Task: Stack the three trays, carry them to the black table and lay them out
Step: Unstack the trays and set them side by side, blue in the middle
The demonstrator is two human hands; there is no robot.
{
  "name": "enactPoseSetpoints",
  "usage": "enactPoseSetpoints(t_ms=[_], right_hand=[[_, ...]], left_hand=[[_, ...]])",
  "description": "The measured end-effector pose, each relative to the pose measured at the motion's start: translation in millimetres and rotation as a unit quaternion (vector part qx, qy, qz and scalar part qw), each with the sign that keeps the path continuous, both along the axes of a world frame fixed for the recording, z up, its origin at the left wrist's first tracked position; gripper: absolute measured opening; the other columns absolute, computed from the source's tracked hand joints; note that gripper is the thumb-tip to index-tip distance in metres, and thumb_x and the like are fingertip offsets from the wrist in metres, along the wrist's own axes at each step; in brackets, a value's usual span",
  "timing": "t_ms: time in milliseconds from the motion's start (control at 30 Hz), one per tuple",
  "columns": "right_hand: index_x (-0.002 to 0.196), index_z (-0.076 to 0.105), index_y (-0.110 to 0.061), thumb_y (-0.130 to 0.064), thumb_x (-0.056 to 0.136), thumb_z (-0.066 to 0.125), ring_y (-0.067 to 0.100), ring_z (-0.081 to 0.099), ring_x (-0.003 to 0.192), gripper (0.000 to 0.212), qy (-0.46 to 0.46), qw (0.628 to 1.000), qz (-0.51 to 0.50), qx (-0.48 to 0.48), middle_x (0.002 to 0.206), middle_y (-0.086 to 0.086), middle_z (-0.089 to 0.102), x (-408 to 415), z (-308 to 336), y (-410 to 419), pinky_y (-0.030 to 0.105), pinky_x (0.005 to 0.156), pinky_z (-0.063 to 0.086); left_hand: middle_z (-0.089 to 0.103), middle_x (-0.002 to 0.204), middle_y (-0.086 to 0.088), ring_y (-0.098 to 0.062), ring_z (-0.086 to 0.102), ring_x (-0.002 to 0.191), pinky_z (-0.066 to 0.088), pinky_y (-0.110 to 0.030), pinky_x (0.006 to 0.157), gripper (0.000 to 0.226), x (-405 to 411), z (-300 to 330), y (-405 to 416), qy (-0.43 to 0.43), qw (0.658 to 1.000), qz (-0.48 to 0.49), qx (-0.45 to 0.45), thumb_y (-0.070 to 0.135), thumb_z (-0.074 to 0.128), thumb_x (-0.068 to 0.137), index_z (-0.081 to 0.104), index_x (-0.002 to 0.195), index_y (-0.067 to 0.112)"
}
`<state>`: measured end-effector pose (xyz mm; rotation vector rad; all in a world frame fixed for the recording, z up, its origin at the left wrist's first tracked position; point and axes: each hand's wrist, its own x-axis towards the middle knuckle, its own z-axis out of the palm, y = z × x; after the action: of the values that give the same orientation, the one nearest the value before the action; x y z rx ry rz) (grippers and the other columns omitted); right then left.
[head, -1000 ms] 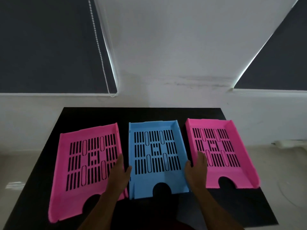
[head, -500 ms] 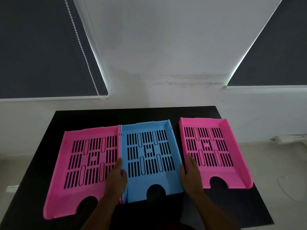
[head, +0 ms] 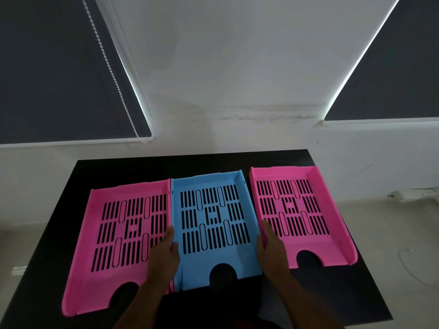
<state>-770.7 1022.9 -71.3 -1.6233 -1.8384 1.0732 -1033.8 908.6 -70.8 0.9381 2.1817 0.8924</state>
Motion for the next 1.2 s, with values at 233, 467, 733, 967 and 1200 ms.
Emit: enactPoseSetpoints(t_ms=[233,467,733,967,1200], right_hand=[[0.149,0.039,-0.017,-0.012,0.103,0.044,0.008,0.051,0.055,0.047,-0.032,0.999,0.004,-0.019,0.079,0.011,0.065,-4,-1,0,0.019,0.049,0.05],[0.146,0.043,-0.021,-0.014,0.102,0.047,0.022,0.068,0.065,0.045,-0.047,0.998,0.005,-0.029,0.083,0.008,0.068,-2,-2,3,0.025,0.056,0.059],[0.129,0.057,-0.023,-0.015,0.101,0.05,0.009,0.064,0.053,0.03,-0.051,0.998,0.004,-0.026,0.071,0.0,0.066,1,5,4,0.022,0.05,0.058],[0.128,0.059,-0.02,-0.015,0.101,0.051,0.003,0.065,0.061,0.029,-0.06,0.998,0.007,-0.024,0.077,-0.009,0.065,-1,12,1,0.013,0.055,0.053],[0.147,0.043,-0.019,-0.023,0.103,0.046,0.016,0.064,0.056,0.044,-0.103,0.994,0.017,-0.037,0.068,0.003,0.062,1,8,3,0.024,0.053,0.059]], left_hand=[[0.041,0.153,-0.011,-0.003,0.036,0.028,0.04,-0.01,0.035,0.055,-2,1,1,-0.009,1.0,0.004,-0.001,0.005,0.049,0.098,0.031,0.149,0.011],[0.043,0.151,-0.011,0.0,0.042,0.029,0.041,-0.011,0.035,0.055,-4,-1,2,-0.019,1.0,0.003,-0.004,0.006,0.049,0.098,0.031,0.149,0.013],[0.049,0.147,-0.015,0.002,0.064,0.052,0.055,-0.017,0.047,0.054,-4,4,4,-0.016,1.0,0.005,-0.009,0.006,0.051,0.097,0.033,0.147,0.011],[0.054,0.141,-0.02,0.002,0.046,0.031,0.043,-0.008,0.039,0.053,-6,4,9,-0.016,1.0,-0.003,-0.001,0.002,0.052,0.096,0.034,0.146,0.008],[0.037,0.154,-0.008,0.002,0.044,0.03,0.045,-0.009,0.04,0.055,-9,2,12,-0.008,1.0,-0.012,0.006,0.002,0.052,0.096,0.033,0.147,0.008]])
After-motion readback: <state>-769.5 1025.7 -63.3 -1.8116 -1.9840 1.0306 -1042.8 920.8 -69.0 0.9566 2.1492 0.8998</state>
